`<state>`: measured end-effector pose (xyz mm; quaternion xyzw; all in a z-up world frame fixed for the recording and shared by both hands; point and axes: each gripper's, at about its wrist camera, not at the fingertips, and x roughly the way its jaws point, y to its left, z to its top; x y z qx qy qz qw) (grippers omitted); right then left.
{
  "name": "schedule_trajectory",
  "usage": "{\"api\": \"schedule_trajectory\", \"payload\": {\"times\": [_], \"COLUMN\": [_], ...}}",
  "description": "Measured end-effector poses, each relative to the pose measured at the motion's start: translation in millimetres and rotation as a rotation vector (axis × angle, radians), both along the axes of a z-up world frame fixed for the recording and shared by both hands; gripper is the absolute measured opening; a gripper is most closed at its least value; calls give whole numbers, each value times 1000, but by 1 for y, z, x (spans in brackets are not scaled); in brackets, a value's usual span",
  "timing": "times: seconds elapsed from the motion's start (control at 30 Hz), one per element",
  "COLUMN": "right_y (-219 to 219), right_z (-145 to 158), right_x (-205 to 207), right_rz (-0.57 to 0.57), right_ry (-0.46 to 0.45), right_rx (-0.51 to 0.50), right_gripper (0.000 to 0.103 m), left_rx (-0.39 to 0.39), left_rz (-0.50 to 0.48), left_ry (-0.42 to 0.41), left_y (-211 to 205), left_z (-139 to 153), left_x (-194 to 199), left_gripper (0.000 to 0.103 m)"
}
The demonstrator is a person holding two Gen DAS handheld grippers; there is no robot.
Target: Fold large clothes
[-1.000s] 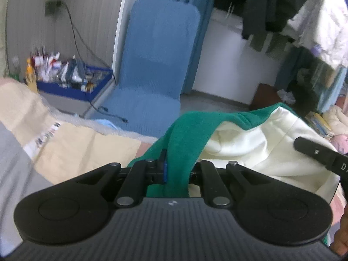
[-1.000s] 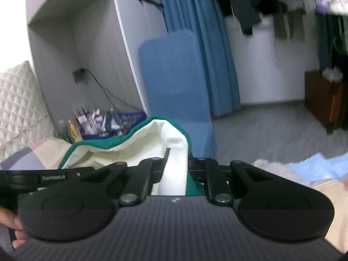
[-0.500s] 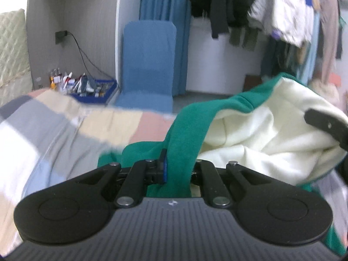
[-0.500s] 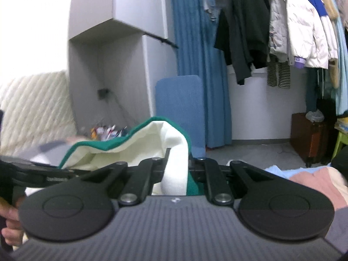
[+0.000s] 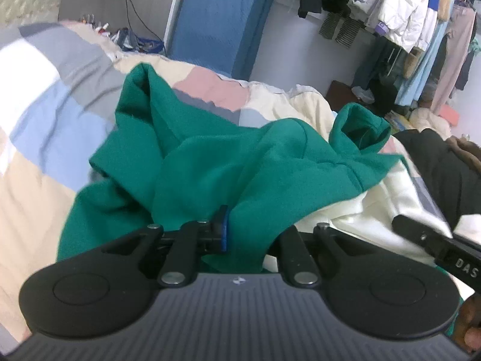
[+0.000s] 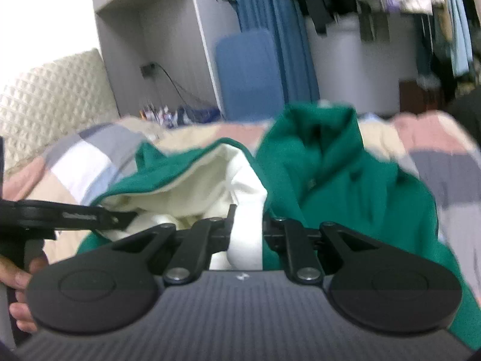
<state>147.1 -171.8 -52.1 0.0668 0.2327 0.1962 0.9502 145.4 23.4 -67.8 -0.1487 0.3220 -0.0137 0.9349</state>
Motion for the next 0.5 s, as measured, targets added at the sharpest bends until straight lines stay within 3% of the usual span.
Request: {"api": "schedule_trajectory", "payload": {"times": [0.13, 0.23, 0.3, 0.33, 0.5], "right_y": [-12, -15, -16, -17, -20], "right_z": [-10, -7, -3, -2, 12], "right_x": [-4, -12, -19, -22, -26], "right_rz": [-8, 9, 34, 43, 64], "right_ry": [72, 101, 95, 94, 46], "right_rx": [106, 130, 153, 164, 234], "right_gripper": [22, 41, 71, 75, 77], "left_rx": [-106, -131, -159, -189, -235], "left_rz": [-39, -76, -100, -120, -188], "left_ry": [-11, 34, 52, 31, -2], "left_y": [14, 26, 35, 40, 52], "left_z": [-9, -6, 0, 3, 17], "left_x": [-8, -10, -14, -21, -35], "left_gripper": [26, 33, 56, 70, 73]}}
